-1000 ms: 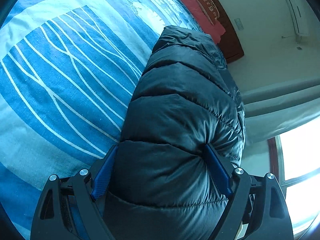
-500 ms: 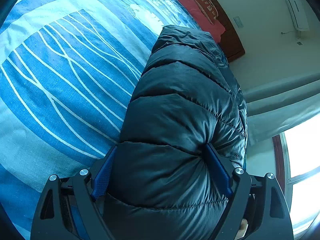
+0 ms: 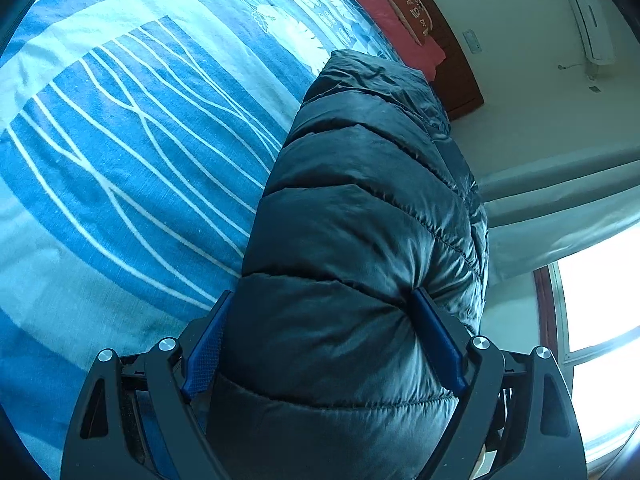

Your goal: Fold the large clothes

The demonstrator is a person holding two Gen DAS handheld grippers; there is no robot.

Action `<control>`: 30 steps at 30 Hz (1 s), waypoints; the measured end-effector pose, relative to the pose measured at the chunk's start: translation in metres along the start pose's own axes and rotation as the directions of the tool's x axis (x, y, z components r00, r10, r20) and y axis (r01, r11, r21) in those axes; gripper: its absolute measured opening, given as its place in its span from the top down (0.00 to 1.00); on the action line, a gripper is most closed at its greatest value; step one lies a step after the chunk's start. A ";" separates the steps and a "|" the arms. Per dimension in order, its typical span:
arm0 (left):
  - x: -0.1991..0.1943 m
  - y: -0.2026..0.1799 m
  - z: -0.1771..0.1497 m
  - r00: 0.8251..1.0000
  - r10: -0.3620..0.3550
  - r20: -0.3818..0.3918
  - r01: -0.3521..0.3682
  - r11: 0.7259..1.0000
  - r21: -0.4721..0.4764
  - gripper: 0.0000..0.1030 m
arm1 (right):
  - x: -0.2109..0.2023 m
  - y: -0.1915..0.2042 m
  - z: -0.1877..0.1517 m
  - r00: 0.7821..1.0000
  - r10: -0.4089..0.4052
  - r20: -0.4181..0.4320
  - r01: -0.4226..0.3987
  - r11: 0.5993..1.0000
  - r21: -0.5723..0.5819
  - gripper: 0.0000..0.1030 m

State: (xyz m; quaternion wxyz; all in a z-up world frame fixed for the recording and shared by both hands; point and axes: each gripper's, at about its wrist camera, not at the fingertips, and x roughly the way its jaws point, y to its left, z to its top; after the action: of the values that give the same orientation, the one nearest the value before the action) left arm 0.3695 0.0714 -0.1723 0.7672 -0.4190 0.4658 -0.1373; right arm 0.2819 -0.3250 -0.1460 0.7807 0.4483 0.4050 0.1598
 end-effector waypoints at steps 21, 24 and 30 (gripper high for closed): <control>-0.071 -0.020 -0.052 0.989 0.073 0.125 -0.092 0.984 0.151 0.18 | -0.075 0.005 -0.044 0.992 -0.076 0.097 0.075 0.997 0.014 0.27; -0.078 -0.026 -0.064 0.987 0.088 0.138 -0.113 0.976 0.185 0.18 | -0.083 0.011 -0.057 0.993 -0.079 0.090 0.080 0.997 -0.009 0.27; -0.097 -0.028 -0.094 0.984 0.090 0.152 -0.122 0.967 0.223 0.18 | -0.099 0.023 -0.088 0.994 -0.064 0.091 0.067 0.997 -0.030 0.27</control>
State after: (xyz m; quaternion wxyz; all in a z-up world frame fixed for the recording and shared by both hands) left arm 0.2457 0.0639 -0.1124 0.8479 -0.3100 0.4132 -0.1194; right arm 0.1552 -0.3228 -0.1026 0.8104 0.4283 0.3812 0.1204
